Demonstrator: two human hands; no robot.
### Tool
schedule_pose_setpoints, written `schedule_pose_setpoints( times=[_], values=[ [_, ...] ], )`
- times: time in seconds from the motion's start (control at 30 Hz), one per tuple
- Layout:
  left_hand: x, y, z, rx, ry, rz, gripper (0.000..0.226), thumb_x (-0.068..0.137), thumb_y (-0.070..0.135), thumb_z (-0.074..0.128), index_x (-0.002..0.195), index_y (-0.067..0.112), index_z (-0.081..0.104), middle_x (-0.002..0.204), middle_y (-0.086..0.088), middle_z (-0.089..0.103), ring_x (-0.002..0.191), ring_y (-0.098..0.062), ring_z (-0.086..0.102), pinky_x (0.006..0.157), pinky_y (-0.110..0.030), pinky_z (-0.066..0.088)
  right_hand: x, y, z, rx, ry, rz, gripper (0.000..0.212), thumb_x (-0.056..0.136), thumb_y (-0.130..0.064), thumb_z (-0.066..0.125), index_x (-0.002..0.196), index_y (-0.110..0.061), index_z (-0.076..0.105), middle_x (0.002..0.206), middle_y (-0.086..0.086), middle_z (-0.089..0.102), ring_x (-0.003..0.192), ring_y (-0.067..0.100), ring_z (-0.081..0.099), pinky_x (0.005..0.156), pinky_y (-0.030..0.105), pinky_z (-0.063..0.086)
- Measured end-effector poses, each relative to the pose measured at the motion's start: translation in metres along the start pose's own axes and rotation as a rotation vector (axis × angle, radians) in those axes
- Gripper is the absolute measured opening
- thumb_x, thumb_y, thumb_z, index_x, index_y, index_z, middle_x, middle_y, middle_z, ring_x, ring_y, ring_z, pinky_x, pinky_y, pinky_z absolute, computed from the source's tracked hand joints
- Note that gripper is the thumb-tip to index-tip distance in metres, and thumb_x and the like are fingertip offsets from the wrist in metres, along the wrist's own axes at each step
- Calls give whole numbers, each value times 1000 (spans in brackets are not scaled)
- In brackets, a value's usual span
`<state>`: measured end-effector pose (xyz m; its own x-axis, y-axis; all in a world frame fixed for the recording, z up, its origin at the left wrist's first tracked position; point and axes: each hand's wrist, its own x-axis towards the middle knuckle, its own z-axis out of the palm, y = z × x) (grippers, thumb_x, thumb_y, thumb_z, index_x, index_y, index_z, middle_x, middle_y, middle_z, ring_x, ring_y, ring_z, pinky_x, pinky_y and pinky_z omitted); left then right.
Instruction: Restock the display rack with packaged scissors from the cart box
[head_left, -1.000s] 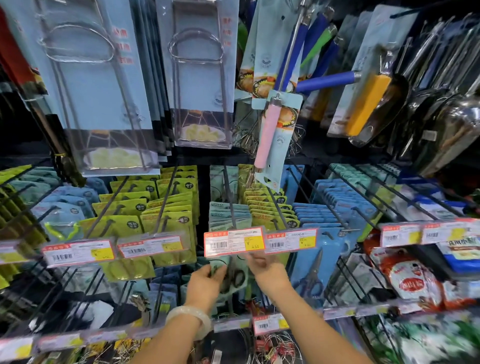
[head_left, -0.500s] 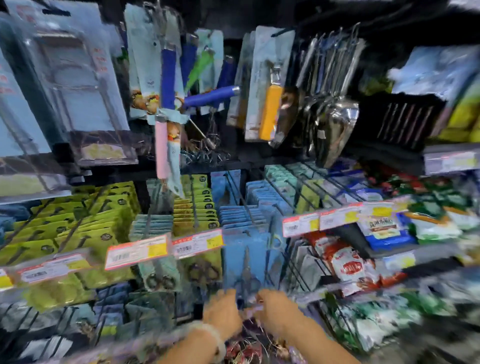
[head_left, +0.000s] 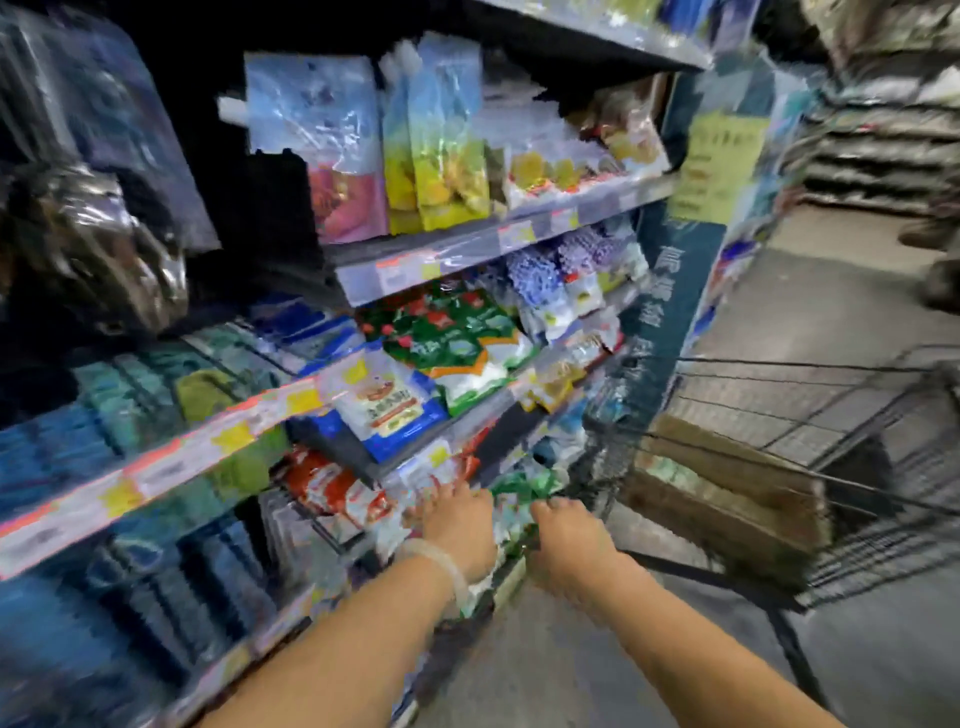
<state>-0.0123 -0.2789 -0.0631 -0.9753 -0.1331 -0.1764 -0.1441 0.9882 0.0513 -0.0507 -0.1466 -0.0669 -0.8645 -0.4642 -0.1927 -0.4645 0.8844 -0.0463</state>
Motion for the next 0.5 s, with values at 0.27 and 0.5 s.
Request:
schedule_pose_setpoints(
  times=[0.27, 0.5],
  values=[
    [102, 118, 1, 80, -60, 253, 39, 90, 26, 52, 125, 11, 46, 131, -14, 47, 126, -33, 42, 104, -43, 34, 28, 137, 6, 69, -74, 220, 42, 91, -21, 49, 131, -9, 39, 134, 13, 43, 125, 34, 40, 98, 42, 40],
    [237, 187, -4, 43, -135, 354, 43, 90, 23, 52, 130, 10, 43, 135, -15, 43, 129, -34, 38, 106, -45, 32, 118, 244, -8, 130, -107, 359, 48, 90, -32, 53, 131, -10, 40, 132, 14, 46, 124, 34, 43, 100, 41, 39]
  ],
)
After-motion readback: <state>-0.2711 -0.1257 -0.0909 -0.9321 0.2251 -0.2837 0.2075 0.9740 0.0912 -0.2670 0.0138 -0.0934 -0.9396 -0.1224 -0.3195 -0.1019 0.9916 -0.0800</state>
